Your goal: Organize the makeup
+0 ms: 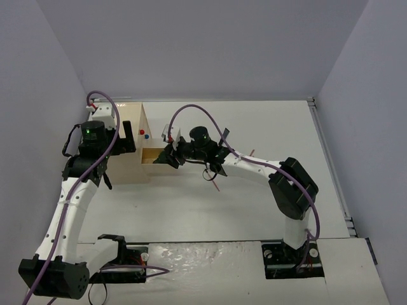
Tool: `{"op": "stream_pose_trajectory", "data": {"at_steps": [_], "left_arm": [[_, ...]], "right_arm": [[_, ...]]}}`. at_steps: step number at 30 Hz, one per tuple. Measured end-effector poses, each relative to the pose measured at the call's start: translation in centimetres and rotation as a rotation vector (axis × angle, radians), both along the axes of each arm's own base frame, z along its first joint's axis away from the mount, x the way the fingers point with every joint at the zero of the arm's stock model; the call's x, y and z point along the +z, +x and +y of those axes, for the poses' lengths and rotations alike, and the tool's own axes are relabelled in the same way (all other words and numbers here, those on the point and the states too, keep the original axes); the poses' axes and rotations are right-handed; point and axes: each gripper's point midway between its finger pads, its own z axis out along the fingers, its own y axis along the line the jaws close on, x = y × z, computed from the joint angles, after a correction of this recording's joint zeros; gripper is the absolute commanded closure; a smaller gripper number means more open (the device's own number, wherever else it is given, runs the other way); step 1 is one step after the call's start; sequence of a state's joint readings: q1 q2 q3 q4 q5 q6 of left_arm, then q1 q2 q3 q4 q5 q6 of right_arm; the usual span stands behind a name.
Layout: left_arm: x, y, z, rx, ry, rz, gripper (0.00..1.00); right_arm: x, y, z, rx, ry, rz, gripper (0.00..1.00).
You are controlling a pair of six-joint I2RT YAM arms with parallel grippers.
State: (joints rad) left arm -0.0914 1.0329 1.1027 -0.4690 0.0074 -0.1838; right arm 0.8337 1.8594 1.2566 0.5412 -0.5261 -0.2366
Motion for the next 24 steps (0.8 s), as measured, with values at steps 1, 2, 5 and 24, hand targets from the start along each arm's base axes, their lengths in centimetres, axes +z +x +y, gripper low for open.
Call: {"op": "stream_pose_trajectory", "data": {"at_steps": [1,2,5,24], "left_arm": [[0.0,0.0,0.0,0.0,0.0,0.0,0.03],[0.0,0.0,0.0,0.0,0.0,0.001,0.03],[-0.1,0.0,0.0,0.0,0.0,0.002,0.03],[-0.4,1.7,-0.6,-0.022,-0.012,-0.01,0.03]], "right_arm": [[0.0,0.0,0.0,-0.003,0.0,0.0,0.42],[0.1,0.2,-0.1,-0.014,0.001,0.0,0.38],[0.7,0.8,-0.6,-0.049,0.008,-0.005,0.29],[-1.1,6.4,-11.2,-0.444,-0.018,0.061,0.11]]}}
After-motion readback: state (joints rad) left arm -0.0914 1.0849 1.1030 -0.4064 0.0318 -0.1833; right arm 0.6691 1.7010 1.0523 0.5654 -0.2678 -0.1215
